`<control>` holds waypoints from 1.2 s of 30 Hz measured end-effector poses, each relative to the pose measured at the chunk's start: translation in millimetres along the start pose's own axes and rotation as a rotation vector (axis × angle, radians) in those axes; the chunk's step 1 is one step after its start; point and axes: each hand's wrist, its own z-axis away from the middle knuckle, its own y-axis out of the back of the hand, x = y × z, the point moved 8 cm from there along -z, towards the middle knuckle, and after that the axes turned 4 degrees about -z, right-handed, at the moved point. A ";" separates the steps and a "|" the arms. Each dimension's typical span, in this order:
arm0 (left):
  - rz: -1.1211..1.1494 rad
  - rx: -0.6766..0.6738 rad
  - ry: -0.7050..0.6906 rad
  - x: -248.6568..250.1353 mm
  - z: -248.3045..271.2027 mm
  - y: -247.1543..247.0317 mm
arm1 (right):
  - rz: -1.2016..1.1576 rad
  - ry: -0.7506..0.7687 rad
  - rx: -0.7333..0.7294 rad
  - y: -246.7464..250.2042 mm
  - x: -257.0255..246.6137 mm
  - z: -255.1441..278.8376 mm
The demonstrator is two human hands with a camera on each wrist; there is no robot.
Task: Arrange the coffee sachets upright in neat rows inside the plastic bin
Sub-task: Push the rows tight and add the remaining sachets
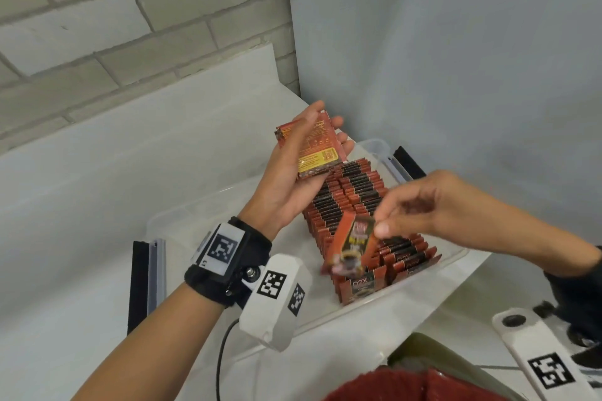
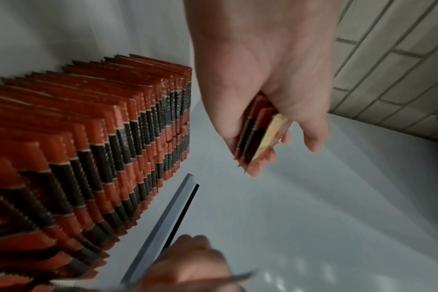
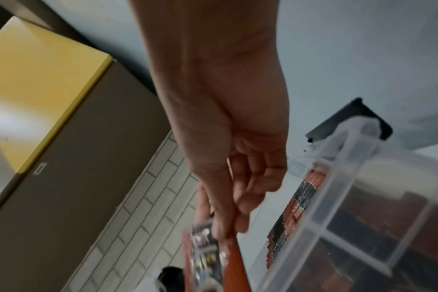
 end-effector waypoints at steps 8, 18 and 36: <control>0.002 0.029 0.026 -1.7 0.9 -0.8 | 0.457 0.019 -0.094 -29.3 13.4 -2.3; 0.018 0.059 0.042 -3.1 0.2 3.5 | 0.532 0.044 -0.192 -39.9 28.1 -7.5; -0.039 0.004 0.023 -4.4 1.6 0.6 | 0.520 -0.107 -0.216 -38.7 34.6 -9.9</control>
